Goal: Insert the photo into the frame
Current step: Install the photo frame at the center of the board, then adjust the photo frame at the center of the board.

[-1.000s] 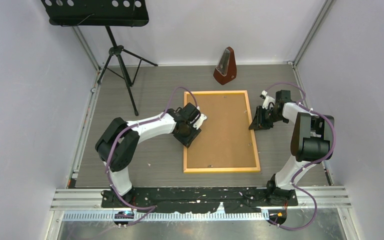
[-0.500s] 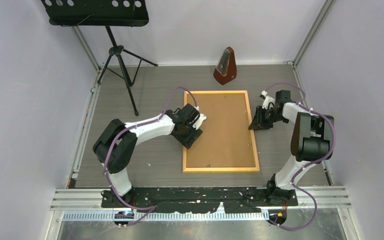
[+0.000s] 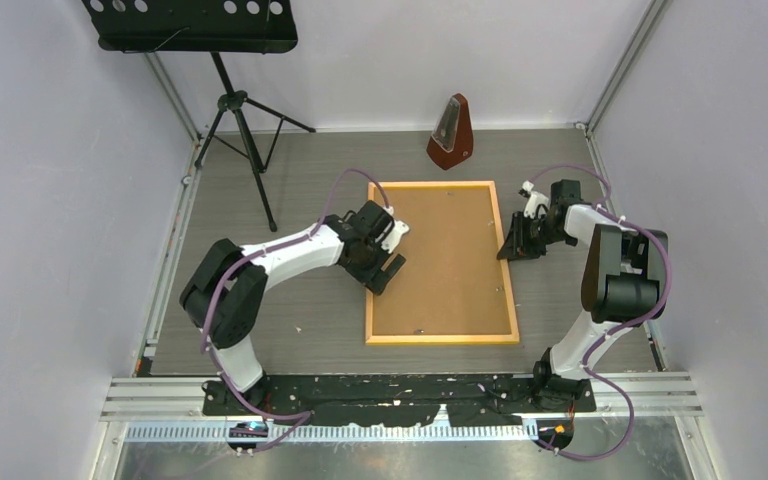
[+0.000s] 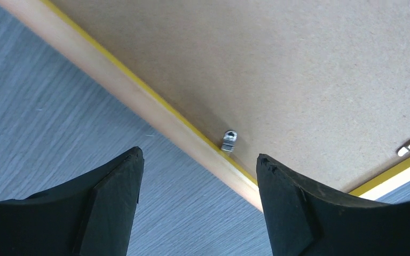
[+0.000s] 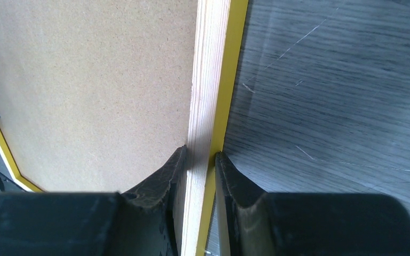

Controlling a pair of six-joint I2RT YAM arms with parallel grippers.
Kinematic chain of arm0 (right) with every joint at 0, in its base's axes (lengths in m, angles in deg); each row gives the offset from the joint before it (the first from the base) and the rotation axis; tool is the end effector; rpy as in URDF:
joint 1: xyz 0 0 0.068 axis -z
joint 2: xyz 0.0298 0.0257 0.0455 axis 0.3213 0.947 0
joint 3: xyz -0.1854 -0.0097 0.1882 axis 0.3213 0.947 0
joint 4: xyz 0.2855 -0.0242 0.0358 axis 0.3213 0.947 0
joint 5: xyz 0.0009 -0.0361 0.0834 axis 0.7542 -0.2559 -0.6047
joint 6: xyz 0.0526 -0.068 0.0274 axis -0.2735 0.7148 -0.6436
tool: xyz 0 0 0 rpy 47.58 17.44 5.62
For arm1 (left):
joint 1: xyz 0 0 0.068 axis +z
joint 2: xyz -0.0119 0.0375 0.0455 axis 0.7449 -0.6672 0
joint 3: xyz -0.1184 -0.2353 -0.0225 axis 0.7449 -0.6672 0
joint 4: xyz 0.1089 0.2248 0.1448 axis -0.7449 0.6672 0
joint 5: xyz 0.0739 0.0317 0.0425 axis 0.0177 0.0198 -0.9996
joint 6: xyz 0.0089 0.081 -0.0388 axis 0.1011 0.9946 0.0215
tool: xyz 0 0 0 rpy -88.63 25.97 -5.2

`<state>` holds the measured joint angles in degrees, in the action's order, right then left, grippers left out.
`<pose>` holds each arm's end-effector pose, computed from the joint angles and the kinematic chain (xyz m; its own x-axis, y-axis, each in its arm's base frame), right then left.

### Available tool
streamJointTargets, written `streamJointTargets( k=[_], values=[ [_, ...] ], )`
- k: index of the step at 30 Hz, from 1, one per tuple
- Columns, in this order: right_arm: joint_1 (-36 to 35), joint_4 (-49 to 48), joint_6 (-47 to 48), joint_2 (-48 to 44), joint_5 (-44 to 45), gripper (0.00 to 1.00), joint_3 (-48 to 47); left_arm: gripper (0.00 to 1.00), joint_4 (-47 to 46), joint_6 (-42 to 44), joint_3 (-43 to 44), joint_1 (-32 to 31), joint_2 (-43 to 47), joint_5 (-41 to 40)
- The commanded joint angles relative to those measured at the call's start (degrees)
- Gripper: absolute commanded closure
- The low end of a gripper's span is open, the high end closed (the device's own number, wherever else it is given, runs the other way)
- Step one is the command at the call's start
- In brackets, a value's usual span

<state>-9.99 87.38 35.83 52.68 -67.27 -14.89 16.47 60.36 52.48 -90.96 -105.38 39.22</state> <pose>0.3524 -0.0119 0.0864 -0.9327 0.0428 -0.3581 -0.1343 0.8804 0.4548 0.2789 -0.2644 0.1173 -0.7122 0.5940 -0.3742 0.6603 0.7478 -0.0695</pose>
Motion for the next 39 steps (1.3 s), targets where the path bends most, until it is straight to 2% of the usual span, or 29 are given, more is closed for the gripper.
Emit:
streamJointTargets(
  k=[1, 8, 13, 21, 25, 34, 39],
  values=[
    [-0.9, 1.4, 3.4, -0.6, 1.0, 0.94, -2.6, 0.23, 1.8, -0.8, 3.3, 3.9, 3.1, 3.5],
    [-4.0, 5.2, 12.0, -0.6, 10.6, 0.94, -7.4, 0.24, 2.2, 0.8, 4.2, 8.5, 6.8, 3.5],
    [-5.8, 9.0, 19.7, 3.1, 15.2, 0.94, -13.8, 0.24, 3.2, 1.8, 5.5, 10.9, 8.9, 3.4],
    [-8.7, 16.4, 31.7, 8.9, 17.1, 0.94, -19.6, 0.23, 4.2, 2.5, 7.2, 14.7, 9.5, 5.1],
    [-12.9, 18.3, 35.7, 10.3, 17.7, 0.94, -20.7, 0.23, 4.5, 3.9, 8.7, 15.2, 8.2, 5.2],
    [-18.5, 17.0, 41.8, 11.2, 19.5, 0.94, -19.6, 0.2, 5.3, 4.5, 12.0, 16.0, 4.4, 4.8],
    [-23.0, 15.8, 45.0, 13.0, 21.6, 0.94, -22.6, 0.15, 6.5, 5.4, 15.7, 16.3, 0.6, 3.6]
  ],
)
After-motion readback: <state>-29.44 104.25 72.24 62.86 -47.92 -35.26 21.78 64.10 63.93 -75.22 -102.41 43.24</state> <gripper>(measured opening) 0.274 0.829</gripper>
